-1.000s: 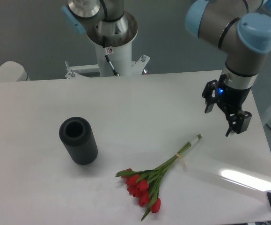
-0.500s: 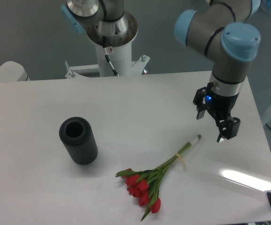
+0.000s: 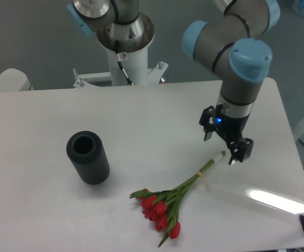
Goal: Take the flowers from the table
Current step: 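Move the open gripper toward the tied stems of the red tulips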
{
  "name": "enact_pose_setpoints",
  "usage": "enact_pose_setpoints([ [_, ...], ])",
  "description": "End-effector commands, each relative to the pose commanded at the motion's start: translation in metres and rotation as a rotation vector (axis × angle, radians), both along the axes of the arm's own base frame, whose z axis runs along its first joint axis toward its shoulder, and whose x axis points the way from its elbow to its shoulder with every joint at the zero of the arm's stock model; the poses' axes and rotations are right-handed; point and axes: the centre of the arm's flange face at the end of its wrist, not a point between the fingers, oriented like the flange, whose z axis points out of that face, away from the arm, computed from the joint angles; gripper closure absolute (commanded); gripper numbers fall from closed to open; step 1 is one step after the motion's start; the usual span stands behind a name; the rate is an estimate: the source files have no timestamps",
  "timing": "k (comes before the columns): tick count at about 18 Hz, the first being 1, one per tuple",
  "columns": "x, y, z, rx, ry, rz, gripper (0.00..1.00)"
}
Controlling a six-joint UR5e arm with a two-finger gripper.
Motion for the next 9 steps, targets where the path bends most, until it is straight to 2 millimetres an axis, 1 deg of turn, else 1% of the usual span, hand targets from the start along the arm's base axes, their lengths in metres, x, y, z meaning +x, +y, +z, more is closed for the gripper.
enact_pose_setpoints([
  [1,0.006,0.011,-0.006,0.008,0.013,0.011,0.00],
  [3,0.011,0.029,-0.027,0.016,0.004,0.056,0.00],
  [5,0.008,0.034,-0.050,0.018,-0.007,0.092,0.00],
  [7,0.005,0.036,-0.063,0.019,-0.008,0.091,0.00],
  [9,0.001,0.040,-0.082,0.010,-0.019,0.097,0.00],
])
